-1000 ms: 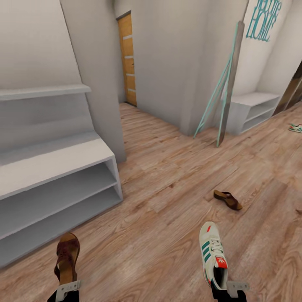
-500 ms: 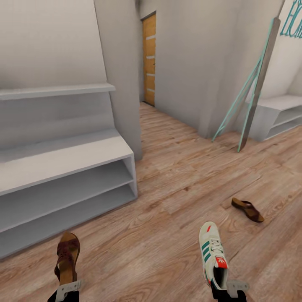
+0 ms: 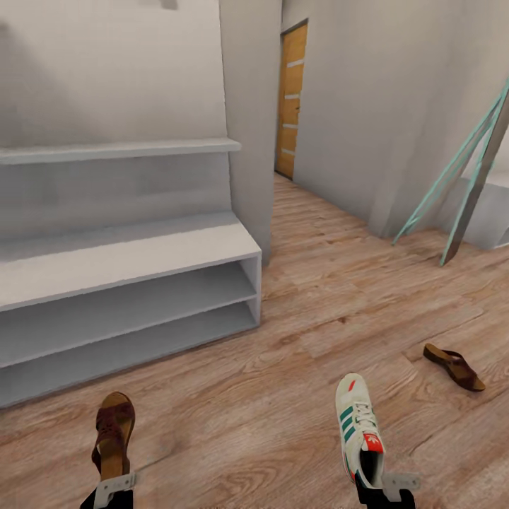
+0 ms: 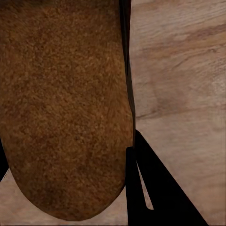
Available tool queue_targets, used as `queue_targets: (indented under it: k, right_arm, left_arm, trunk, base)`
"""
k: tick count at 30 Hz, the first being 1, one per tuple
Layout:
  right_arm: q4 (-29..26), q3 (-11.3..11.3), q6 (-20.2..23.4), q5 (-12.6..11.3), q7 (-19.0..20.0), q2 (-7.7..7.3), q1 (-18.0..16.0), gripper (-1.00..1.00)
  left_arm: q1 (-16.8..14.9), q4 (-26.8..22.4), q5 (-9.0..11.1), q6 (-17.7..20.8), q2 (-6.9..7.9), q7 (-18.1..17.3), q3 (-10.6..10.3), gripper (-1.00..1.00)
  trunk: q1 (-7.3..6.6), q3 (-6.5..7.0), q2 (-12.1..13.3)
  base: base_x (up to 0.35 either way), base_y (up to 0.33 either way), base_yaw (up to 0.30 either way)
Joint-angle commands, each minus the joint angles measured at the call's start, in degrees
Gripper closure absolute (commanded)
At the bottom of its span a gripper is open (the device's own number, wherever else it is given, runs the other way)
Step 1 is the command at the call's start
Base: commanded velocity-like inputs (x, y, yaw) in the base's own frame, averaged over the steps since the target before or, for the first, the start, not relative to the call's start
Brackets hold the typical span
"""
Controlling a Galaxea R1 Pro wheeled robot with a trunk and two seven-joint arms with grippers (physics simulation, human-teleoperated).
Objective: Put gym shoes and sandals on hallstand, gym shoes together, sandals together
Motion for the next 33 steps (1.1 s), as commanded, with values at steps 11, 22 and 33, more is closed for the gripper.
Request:
queue_targets:
  k: [11, 22, 33]
  right_arm:
    - [0.0, -0.5, -0.2, 0.3, 0.4, 0.01, 0.0, 1.00]
    - [0.0, -0.5, -0.2, 0.4, 0.4, 0.02, 0.0, 1.00]
    - [0.0, -0.5, -0.2, 0.4, 0.4, 0.02, 0.0, 1.00]
  left_arm:
    - [0.0, 0.1, -0.6, -0.2, -0.05, -0.3, 0.5, 1.00]
    - [0.0, 0.1, -0.6, -0.2, -0.05, -0.3, 0.6, 1.00]
    - [-0.1, 0.1, -0.6, -0.1, 0.00, -0.3, 0.6, 1.00]
  trunk:
    - [-0.03, -0.04, 0.0]
    - [-0.03, -0.04, 0.0]
    - [-0.03, -0.04, 0.0]
  base:
    - [-0.022, 0.010, 0.278]
    - [0.000, 0.000, 0.278]
    - [0.000, 0.000, 0.278]
